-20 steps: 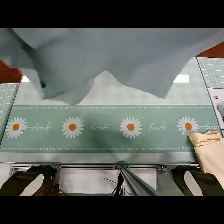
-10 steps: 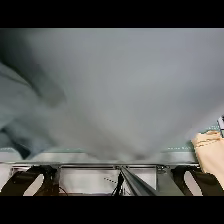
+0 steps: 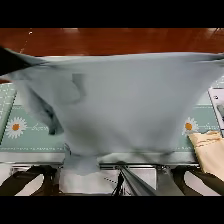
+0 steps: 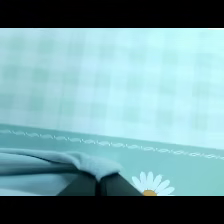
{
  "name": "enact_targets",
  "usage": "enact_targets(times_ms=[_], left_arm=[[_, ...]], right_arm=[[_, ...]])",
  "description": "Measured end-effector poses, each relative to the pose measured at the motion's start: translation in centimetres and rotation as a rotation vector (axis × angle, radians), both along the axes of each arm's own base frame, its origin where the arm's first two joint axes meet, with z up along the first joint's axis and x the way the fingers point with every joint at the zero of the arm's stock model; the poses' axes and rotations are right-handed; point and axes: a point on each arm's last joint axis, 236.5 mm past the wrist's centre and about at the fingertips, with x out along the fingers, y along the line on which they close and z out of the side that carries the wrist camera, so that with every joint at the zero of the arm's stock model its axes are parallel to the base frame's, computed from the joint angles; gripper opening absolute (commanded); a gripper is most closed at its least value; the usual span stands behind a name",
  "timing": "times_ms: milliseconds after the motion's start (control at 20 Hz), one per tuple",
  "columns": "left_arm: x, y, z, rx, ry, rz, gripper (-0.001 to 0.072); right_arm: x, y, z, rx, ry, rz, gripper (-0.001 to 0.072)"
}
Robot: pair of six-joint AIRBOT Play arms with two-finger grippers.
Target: Fold the shirts.
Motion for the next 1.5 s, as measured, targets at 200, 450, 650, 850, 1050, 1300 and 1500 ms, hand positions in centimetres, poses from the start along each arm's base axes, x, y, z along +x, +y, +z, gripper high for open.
enact_targets(times_ms=[200,450,650,850,1050,1300,1500], left_arm=[[8.7,-0.6,-8.6,0.001,0.143,0.006,0.0032],[16.4,-0.9,-19.2,-0.009,0.253,0.053,0.0031],[18.6,-1.2,-26.1,-0.023,0.356,0.090,0.0142],[18.1,-1.4,-30.1,-0.033,0.476,0.120,0.0536],[16.5,0.4,-30.0,-0.011,0.550,0.120,0.0535],[11.6,4.9,-27.2,0.040,0.666,0.132,0.0535],[5.3,7.3,-27.9,0.019,0.713,0.203,0.0546]], right_arm=[[7.0,-1.4,-8.6,0.034,0.171,0.003,0.0020],[14.6,-2.6,-16.5,0.088,0.182,-0.059,0.0021],[17.7,-2.0,-22.0,0.176,0.220,-0.104,0.0021],[17.5,-1.1,-26.4,0.239,0.325,-0.115,0.0447],[15.2,0.4,-26.7,0.254,0.414,0.003,0.0511],[10.6,-2.2,-23.7,0.194,0.501,0.025,0.0511],[6.6,-6.7,-22.3,0.206,0.527,-0.094,0.0512]])
